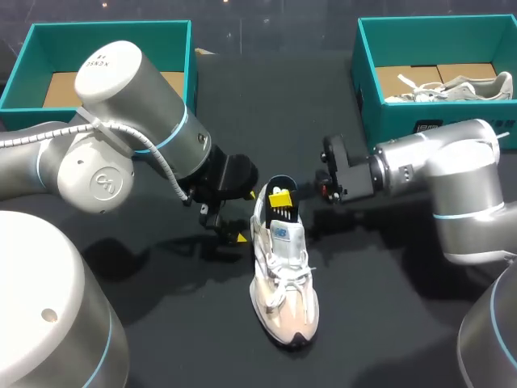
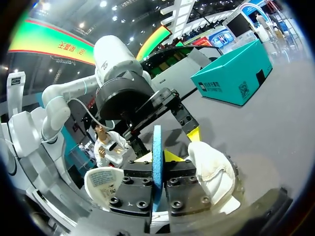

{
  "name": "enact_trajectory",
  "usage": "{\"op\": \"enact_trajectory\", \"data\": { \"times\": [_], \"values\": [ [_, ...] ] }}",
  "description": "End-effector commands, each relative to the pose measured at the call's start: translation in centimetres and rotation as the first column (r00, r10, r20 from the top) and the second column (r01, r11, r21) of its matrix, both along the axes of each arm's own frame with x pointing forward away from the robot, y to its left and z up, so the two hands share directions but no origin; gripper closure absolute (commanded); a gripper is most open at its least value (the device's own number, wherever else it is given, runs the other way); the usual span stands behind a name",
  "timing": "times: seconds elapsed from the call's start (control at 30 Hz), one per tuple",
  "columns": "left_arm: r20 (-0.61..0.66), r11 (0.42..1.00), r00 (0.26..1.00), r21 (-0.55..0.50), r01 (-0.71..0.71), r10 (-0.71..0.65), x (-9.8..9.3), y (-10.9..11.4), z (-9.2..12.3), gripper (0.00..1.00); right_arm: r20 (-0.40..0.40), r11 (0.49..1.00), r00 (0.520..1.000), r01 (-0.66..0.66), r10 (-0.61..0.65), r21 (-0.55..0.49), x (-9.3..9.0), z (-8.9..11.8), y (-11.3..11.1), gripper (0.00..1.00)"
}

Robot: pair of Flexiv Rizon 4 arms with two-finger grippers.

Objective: Take the shoe out of the shoebox, open the shoe tongue, remove and reinsert the insole, then place the shoe into the shoebox

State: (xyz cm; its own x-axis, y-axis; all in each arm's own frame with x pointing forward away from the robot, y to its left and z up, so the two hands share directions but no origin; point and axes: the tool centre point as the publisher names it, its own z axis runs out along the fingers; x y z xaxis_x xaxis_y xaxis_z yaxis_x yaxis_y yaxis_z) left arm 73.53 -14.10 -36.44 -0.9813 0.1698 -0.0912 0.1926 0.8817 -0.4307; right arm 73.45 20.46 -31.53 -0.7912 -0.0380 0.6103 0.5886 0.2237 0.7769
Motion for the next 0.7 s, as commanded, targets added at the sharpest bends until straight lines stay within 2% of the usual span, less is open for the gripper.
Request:
{"op": "enact_trajectory", "data": {
  "times": [0.03, 0.2, 0.37, 0.4, 0.43, 0.47, 0.57, 0.63, 0.7],
  "values": [
    [0.000, 1.000, 1.000, -0.001, 0.001, -0.001, 0.0, 0.0, -0.1, 0.00, -0.044, 0.999, 0.998, -0.039, 0.038, -0.023, -0.4, -1.6, 1.0, 1.00],
    [0.000, 1.000, 1.000, -0.001, 0.001, -0.001, 0.0, 0.0, -0.1, 0.00, -0.098, 0.997, 0.994, -0.055, 0.049, -0.056, -2.0, -2.6, 1.6, 1.00],
    [0.000, 1.000, 1.000, -0.001, 0.001, -0.001, 0.0, 0.0, -0.1, 0.00, -0.092, 0.996, 0.995, -0.038, 0.031, -0.079, -2.7, -2.2, 1.2, 1.00],
    [0.000, 1.000, 1.000, -0.001, 0.001, -0.001, 0.0, 0.0, -0.1, 0.00, -0.082, 0.997, 0.996, -0.032, 0.026, -0.076, -2.6, -1.9, 1.1, 0.82],
    [0.000, 1.000, 1.000, -0.001, 0.001, -0.001, 0.0, 0.0, -0.1, 0.00, -0.070, 0.997, 0.997, -0.028, 0.022, -0.076, -2.5, -1.6, 1.0, 0.72],
    [0.000, 1.000, 1.000, -0.001, 0.001, -0.001, 0.0, 0.0, -0.1, 0.00, -0.057, 0.997, 0.998, -0.024, 0.020, -0.074, -2.3, -1.3, 0.9, 0.67],
    [0.000, 1.000, 1.000, -0.001, 0.001, -0.001, 0.0, 0.0, -0.1, 0.00, -0.026, 0.997, 0.999, -0.022, 0.020, -0.077, -1.8, -0.6, 0.9, 0.39],
    [0.000, 1.000, 1.000, -0.001, 0.001, -0.001, 0.0, 0.0, -0.1, 0.00, -0.008, 0.997, 1.000, -0.020, 0.020, -0.079, -1.4, -0.2, 0.8, 0.38],
    [0.000, 1.000, 1.000, -0.001, 0.001, -0.001, 0.0, 0.0, -0.1, 0.00, 0.006, 0.997, 1.000, -0.017, 0.017, -0.080, -1.1, 0.1, 0.6, 0.44]
  ]
}}
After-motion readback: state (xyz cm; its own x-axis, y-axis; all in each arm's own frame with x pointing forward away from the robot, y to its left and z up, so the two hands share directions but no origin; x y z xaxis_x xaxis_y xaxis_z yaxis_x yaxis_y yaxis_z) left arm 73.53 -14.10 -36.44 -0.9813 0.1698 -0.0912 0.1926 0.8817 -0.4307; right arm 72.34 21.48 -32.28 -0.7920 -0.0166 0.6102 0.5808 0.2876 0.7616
